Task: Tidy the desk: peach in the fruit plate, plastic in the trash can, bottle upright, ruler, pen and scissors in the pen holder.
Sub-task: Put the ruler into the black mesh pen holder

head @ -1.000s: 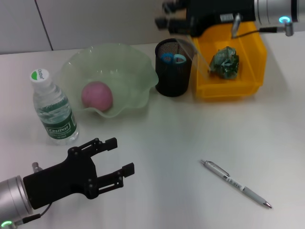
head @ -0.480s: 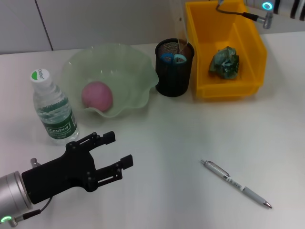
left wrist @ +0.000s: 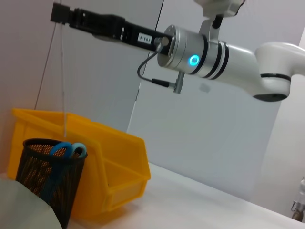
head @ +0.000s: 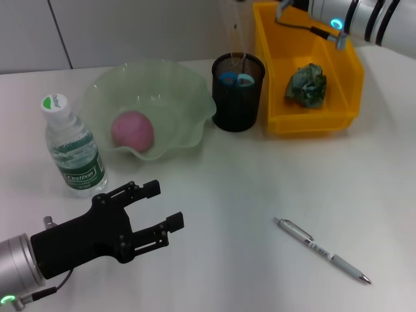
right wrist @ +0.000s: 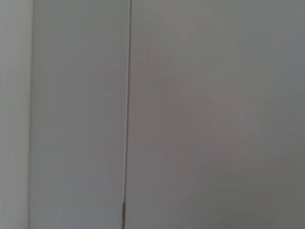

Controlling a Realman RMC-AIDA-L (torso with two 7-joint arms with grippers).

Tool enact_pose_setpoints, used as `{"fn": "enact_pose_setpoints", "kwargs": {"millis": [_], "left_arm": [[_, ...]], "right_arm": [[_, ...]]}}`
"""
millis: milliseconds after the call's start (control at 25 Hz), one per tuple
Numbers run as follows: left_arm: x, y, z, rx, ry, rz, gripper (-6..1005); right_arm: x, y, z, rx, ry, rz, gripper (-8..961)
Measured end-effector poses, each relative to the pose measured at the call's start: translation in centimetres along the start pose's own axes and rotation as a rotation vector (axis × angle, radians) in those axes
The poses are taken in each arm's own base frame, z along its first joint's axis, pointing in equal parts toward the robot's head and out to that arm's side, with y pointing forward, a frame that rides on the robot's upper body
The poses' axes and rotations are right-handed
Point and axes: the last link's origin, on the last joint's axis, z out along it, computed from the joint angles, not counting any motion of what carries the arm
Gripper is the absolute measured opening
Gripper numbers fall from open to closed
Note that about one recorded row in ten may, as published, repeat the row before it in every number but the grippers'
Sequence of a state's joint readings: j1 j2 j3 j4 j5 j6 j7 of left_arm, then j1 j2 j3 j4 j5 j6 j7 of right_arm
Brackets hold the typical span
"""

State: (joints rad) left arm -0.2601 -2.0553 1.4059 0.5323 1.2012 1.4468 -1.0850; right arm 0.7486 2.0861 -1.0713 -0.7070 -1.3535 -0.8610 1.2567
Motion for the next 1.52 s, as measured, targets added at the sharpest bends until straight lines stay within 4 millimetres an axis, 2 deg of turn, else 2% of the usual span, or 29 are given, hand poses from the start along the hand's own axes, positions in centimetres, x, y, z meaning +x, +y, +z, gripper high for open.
{"fn": "enact_pose_setpoints", "kwargs": {"millis": [400, 960, 1520], "left_arm": [[0.2, 0.0, -0.2, -0.013, 0.001, -0.023, 795], [0.3, 0.2, -0.4, -0.026, 0.007, -0.024, 794], [0.4, 0.1, -0.8, -0.028, 0.004, -0.020, 794]], "right_arm": [[1.8, -0.1, -0.1, 0.051, -0.023, -0.005, 424], [3.0, 0.7, 1.3, 0.057, 0.006, -0.021, 449], [3.9, 0.7, 1.1, 0.077, 0.011, -0.001, 474]]}}
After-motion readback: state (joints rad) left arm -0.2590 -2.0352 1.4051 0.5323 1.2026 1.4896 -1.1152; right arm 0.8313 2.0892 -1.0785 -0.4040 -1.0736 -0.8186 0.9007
